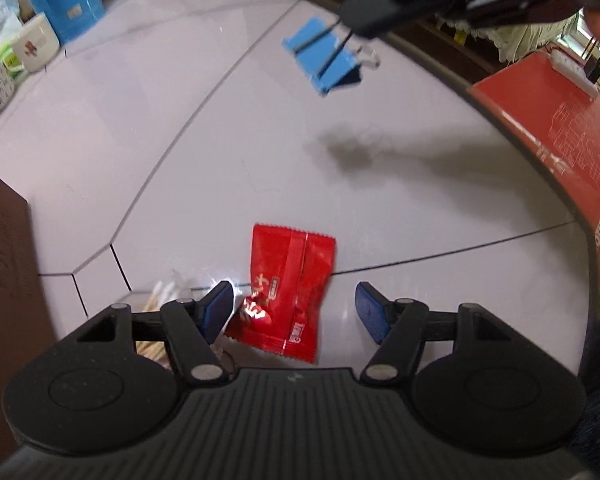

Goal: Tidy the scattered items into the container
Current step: 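Grasp the red candy wrapper with the left tool while the right holds the blue clip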

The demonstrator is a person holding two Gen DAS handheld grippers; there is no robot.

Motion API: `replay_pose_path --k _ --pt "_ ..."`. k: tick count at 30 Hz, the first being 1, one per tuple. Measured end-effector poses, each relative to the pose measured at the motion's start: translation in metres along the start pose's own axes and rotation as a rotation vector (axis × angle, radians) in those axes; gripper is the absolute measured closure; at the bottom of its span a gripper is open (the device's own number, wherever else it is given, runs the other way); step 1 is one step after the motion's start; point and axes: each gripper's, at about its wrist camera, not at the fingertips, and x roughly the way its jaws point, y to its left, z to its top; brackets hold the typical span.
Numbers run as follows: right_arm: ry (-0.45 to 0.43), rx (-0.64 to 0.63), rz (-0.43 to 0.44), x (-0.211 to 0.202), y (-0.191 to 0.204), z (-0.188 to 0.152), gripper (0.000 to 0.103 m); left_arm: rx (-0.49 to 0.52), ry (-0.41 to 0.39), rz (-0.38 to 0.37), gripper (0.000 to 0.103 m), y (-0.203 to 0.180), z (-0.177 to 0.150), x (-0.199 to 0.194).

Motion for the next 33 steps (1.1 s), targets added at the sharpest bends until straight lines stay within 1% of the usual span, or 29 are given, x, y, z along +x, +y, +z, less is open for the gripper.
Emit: replay_pose_path --k 1,3,4,5,11,16,19,22,26,33 --pt "0.0 -0.001 -0.001 0.0 0.0 0.0 0.103 -0.005 0.011 -0.003 0.045 0.001 -0.001 0.002" --pt "0.001 -0.003 0.0 0.001 0.002 0.0 0.103 -0.021 0.014 -0.014 0.048 0.005 -0.004 0.004" --pt "0.002 -0.006 0.002 0.001 0.002 0.0 0.103 -0.031 0.011 -0.018 0.053 0.007 -0.006 0.003" --pt "0.003 -0.01 0.003 0.001 0.003 -0.001 0.103 -0.036 0.009 -0.016 0.061 0.008 -0.006 0.002" --pt "0.011 -0.04 0.012 -0.002 0.013 -0.008 0.103 -0.064 -0.003 -0.012 0.069 0.004 -0.013 -0.005" --pt "0.021 -0.058 0.018 -0.006 0.021 -0.017 0.103 -0.104 -0.063 -0.016 0.07 -0.005 -0.027 -0.039" --pt "0.029 -0.073 0.029 -0.008 0.027 -0.024 0.103 -0.126 -0.093 0.005 0.07 -0.007 -0.038 -0.063" --pt "0.036 -0.093 0.039 -0.011 0.036 -0.029 0.103 -0.162 -0.118 0.055 0.07 -0.005 -0.045 -0.087" --pt "0.048 -0.128 0.048 -0.013 0.049 -0.037 0.103 -0.233 -0.165 0.129 0.07 0.003 -0.052 -0.119" --pt "0.055 -0.173 0.078 -0.018 0.069 -0.054 0.103 -0.317 -0.231 0.23 0.07 0.02 -0.06 -0.162"
